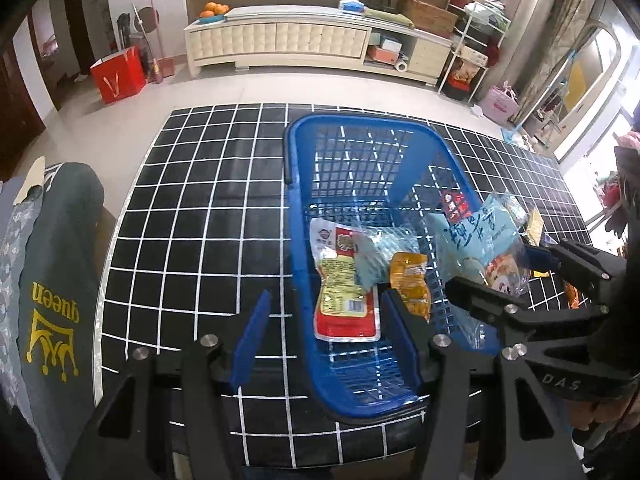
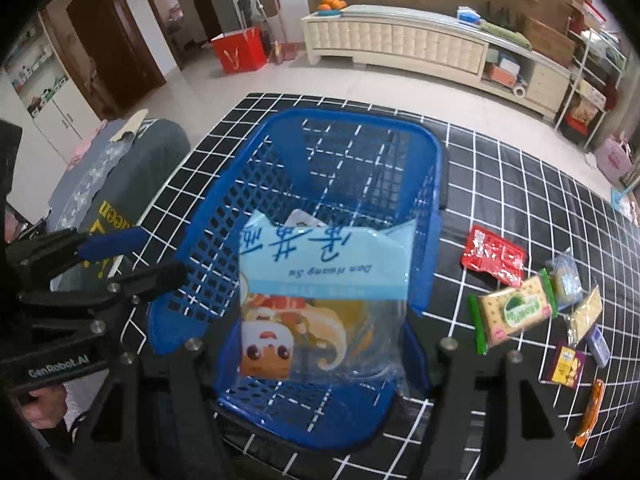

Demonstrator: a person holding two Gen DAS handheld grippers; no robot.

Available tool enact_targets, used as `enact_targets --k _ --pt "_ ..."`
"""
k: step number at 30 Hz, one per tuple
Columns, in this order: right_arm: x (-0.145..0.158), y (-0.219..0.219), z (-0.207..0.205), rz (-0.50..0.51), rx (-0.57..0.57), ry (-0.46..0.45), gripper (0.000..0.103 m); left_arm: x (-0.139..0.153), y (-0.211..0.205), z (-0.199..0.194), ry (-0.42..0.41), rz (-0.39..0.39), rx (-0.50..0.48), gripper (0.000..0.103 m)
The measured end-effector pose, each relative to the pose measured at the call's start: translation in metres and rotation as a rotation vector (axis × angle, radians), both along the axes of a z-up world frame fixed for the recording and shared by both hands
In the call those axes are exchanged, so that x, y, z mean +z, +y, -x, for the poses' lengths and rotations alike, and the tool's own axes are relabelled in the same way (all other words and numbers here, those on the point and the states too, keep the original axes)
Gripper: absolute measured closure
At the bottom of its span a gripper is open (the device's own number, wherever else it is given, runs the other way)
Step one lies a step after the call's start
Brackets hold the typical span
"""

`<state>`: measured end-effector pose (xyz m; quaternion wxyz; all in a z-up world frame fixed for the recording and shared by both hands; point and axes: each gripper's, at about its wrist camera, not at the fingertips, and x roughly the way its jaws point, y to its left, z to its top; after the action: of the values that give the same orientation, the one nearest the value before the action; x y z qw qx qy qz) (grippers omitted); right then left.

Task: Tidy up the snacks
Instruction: 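Lower the blue-labelled bag into the basket, open the right tool, withdraw both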

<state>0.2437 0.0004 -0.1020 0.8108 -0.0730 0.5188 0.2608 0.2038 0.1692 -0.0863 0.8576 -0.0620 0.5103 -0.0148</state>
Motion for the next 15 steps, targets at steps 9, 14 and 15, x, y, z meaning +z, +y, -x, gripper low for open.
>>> enact_targets --k 9,14,15 --pt "-0.008 0.007 0.005 0.057 0.035 0.016 0.018 -0.002 0.000 0.006 -0.016 0.006 0.025 0.047" --pt "0.010 0.002 0.018 0.077 0.042 -0.062 0.016 0.006 -0.007 0.016 -0.033 0.017 0.023 0.047" --pt "0.014 -0.002 0.020 0.069 0.041 -0.066 0.016 0.008 -0.008 0.018 -0.038 0.018 0.021 0.047"
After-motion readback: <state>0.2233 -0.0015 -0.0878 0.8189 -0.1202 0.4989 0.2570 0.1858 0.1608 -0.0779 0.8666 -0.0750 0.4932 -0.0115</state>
